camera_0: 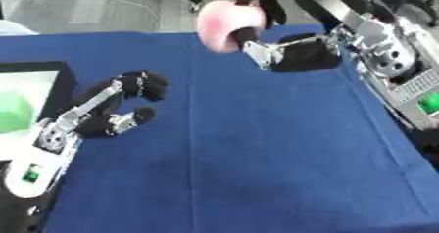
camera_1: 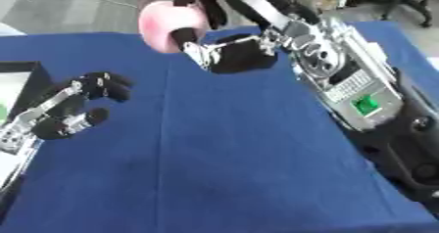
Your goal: Pick up the objects with one hand, pass them to the other hand, and then place them into the box on the other side of the table.
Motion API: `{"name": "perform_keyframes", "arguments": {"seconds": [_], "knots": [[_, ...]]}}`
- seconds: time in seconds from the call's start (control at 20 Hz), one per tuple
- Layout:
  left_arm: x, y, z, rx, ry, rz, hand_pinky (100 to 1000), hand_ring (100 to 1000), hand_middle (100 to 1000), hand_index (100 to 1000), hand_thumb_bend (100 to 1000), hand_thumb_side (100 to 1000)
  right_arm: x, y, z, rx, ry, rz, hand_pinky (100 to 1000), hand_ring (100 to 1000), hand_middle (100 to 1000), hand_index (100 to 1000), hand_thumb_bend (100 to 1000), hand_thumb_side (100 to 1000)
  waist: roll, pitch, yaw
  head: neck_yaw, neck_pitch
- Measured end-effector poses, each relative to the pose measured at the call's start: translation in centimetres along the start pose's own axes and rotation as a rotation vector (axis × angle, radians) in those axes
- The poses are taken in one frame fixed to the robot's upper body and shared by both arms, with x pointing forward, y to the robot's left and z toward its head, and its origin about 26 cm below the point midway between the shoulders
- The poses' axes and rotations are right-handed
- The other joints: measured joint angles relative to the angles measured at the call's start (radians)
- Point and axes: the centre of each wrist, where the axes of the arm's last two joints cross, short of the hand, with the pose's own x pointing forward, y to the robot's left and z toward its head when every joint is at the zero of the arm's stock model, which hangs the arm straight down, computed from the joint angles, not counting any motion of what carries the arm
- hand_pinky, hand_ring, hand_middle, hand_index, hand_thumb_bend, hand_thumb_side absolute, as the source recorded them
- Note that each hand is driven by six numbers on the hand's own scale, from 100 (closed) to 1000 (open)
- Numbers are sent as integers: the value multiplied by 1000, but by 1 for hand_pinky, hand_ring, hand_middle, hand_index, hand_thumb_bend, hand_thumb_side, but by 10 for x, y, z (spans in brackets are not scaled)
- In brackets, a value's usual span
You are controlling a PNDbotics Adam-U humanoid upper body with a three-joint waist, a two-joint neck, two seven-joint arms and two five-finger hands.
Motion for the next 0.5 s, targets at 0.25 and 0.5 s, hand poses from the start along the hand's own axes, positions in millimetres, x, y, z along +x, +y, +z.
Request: {"name": "perform_keyframes", "arguments": {"seconds": [0.25,0.5], "knots": [[18,14,-10,-26,-68,-10,762,733,804,752,519,747,2,2,-2,11,-27,-29,635,318,174,363,100,100,0,0,-4,-1,0],[37,20,-25,-94,-135,-25,763,733,804,754,536,743,7,7,-8,40,-64,-68,636,314,171,362,100,100,0,0,-6,-5,0]]}}
